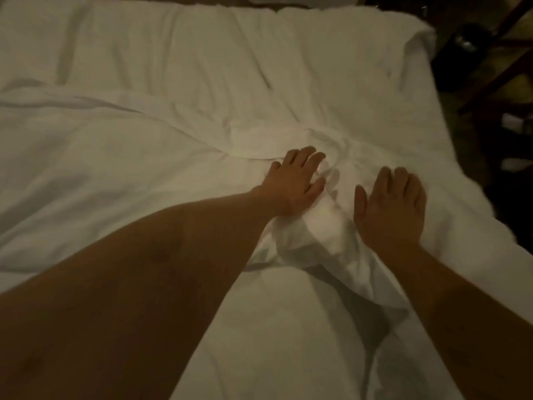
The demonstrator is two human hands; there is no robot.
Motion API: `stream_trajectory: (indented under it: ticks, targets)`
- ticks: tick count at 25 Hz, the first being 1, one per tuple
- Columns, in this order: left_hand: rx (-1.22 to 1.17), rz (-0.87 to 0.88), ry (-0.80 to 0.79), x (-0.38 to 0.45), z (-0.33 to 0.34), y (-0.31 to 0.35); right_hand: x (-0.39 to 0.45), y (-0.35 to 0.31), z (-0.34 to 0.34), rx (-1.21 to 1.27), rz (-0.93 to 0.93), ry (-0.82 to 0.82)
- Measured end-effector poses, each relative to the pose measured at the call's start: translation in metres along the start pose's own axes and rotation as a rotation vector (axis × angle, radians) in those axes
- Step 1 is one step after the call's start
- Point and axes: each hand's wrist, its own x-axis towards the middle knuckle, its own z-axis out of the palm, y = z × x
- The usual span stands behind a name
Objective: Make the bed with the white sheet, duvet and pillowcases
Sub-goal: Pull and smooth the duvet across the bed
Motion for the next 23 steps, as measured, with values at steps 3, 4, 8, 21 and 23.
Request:
stream_trajectory:
  ticks: [3,4,8,21,23]
  targets:
    - [0.077,0.081,-0.034,-0.019,0.012,0.070,-0.078,0.049,-0.019,-0.078,0.102,0.070]
    - [0.089,0.121,-0.019,-0.022,0.018,0.090,-0.099,0.062,-0.020,-0.085,0.151,0.080]
    - [0.123,0.265,-0.037,-0.021,0.051,0.152,-0.148,0.086,-0.010,-0.055,0.442,0.032]
    - [0.288,-0.004,0.039,0.057,0.112,0.203,-0.068,0.220,0.031,0.100,0.018,-0.153]
    - [0.242,-0.053,0.072,0.089,0.082,0.226,-0.004,0.255,-0.011,0.157,0.077,-0.067]
